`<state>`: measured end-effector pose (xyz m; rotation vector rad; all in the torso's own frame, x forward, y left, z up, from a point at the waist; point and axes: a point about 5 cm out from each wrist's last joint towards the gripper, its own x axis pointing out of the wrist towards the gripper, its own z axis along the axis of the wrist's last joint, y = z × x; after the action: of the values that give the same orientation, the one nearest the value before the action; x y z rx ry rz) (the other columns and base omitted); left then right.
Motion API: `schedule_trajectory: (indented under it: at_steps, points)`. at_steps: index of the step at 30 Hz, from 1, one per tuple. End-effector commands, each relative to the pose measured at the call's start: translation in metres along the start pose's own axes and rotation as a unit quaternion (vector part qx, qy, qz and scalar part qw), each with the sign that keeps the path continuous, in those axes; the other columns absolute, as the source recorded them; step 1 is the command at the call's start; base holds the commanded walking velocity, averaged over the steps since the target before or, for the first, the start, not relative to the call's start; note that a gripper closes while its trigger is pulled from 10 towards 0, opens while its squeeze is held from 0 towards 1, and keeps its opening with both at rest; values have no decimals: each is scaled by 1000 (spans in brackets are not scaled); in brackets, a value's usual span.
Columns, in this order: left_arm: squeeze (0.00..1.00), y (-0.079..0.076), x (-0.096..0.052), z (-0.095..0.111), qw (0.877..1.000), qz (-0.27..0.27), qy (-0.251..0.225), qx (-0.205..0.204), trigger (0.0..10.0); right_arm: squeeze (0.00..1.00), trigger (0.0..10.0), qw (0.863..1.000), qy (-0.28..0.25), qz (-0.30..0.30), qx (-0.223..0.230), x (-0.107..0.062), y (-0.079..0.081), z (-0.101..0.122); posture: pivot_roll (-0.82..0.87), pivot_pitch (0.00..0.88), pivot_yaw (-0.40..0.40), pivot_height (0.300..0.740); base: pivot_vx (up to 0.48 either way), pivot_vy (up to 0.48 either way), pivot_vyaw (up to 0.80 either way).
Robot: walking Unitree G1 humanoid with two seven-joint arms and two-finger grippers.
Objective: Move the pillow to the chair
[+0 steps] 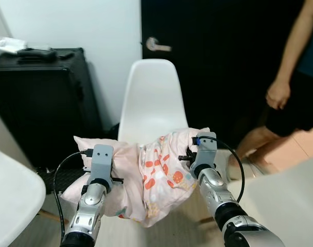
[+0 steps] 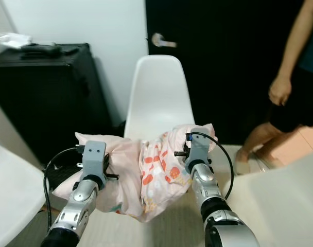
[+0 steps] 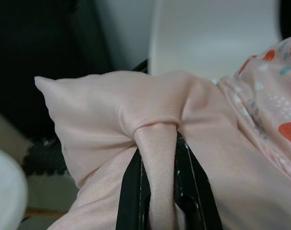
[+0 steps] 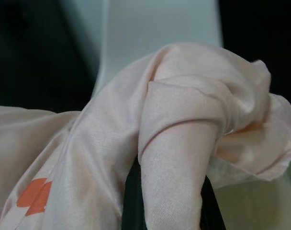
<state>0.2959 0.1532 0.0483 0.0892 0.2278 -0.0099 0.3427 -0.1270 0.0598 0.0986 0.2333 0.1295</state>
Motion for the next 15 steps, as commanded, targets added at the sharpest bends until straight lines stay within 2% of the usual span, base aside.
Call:
schedule_trajectory:
  at_steps: [1, 13, 15]
  points:
    - [35, -6, 4, 17, 999, -13, -43, 0, 10000, 0, 10000, 1000, -13, 26, -7, 3, 11, 6, 24, 0, -3, 740, 360, 0, 0]
    - [31, -5, 4, 17, 999, -13, -43, 2, 10000, 0, 10000, 999, -17, 32, -7, 3, 13, 7, 35, 0, -9, 740, 358, 0, 0]
    - [24, -4, 4, 17, 999, -12, -42, 3, 10000, 0, 10000, 999, -18, 33, -8, 3, 14, 7, 38, 0, -10, 740, 360, 0, -800]
